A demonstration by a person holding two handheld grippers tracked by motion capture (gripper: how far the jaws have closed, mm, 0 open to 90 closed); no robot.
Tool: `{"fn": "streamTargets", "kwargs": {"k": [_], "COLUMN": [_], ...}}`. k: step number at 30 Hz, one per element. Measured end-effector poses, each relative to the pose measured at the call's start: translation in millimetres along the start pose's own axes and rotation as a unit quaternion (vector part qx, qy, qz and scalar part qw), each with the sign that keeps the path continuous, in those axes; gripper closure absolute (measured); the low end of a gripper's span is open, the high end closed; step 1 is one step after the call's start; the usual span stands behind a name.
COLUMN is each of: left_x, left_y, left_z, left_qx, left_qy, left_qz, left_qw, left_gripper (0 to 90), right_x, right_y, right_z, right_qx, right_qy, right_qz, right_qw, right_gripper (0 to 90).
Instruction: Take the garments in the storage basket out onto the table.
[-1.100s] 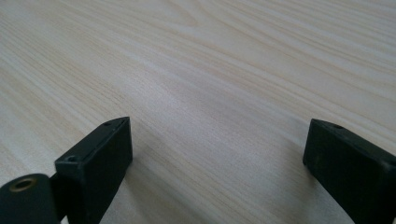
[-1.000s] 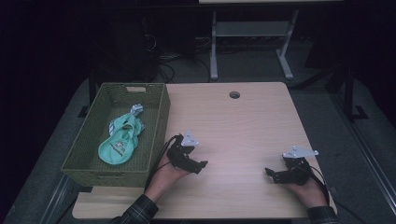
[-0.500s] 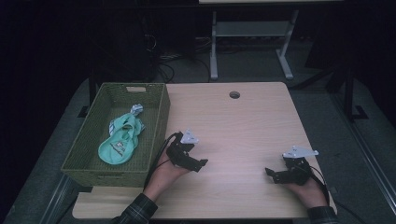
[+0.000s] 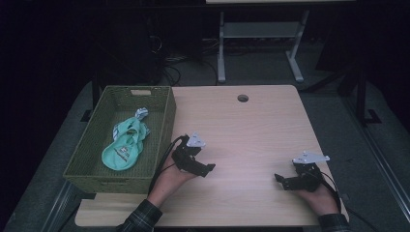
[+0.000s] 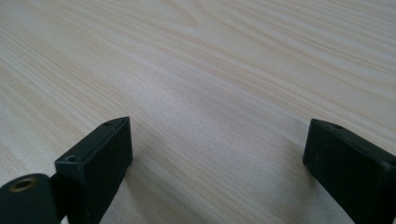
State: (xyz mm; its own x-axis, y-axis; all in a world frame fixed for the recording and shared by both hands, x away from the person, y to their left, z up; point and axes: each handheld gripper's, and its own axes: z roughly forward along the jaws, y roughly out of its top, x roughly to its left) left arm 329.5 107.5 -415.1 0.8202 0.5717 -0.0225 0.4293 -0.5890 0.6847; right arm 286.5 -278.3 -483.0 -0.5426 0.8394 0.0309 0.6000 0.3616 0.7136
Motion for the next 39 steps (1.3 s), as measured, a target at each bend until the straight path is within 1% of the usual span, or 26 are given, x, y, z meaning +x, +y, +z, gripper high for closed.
{"fn": "streamTargets", "kwargs": {"k": [3, 5, 8, 18, 22, 30, 32, 39], "left_x": [-0.4, 0.1, 0.2, 2.0, 1.8, 2.4, 3.1, 5.4], "left_y": [1.7, 3.0, 4.7, 9.8, 13.3, 17.8, 19.4, 22.0], "left_z": [-2.1, -4.1, -6.2, -10.9, -13.0, -16.9, -18.4, -24.2], "left_qx": [-0.003, -0.004, -0.009, -0.013, -0.011, -0.012, -0.01, -0.018], "left_qy": [-0.001, -0.002, -0.004, -0.011, -0.012, -0.016, -0.017, -0.015], "left_qz": [-0.003, -0.001, -0.005, -0.003, 0.003, 0.004, 0.008, 0.008], "left_qw": [1.0, 1.0, 0.9999, 0.9999, 0.9999, 0.9998, 0.9998, 0.9997], "left_gripper": [13.9, 13.9, 13.9, 14.3, 14.2, 14.4, 14.4, 14.4], "right_x": [0.0, 0.0, 0.0, 0.0, 0.0, 0.1, 0.1, -0.1], "right_y": [0.0, 0.0, 0.0, 0.0, 0.0, 0.0, -0.1, 0.0], "right_z": [0.0, 0.0, 0.0, 0.0, 0.0, 0.0, 0.1, 0.0], "right_qx": [0.0, 0.0, 0.0, 0.0, 0.0, 0.0, -0.001, 0.0], "right_qy": [0.0, 0.0, 0.0, 0.0, 0.0, 0.0, 0.0, 0.0], "right_qz": [0.0, 0.0, 0.0, 0.0, 0.0, 0.001, 0.0, 0.001], "right_qw": [1.0, 1.0, 1.0, 1.0, 1.0, 1.0, 1.0, 1.0], "right_gripper": [7.8, 7.8, 7.8, 7.8, 7.8, 7.8, 7.8, 7.8]}}
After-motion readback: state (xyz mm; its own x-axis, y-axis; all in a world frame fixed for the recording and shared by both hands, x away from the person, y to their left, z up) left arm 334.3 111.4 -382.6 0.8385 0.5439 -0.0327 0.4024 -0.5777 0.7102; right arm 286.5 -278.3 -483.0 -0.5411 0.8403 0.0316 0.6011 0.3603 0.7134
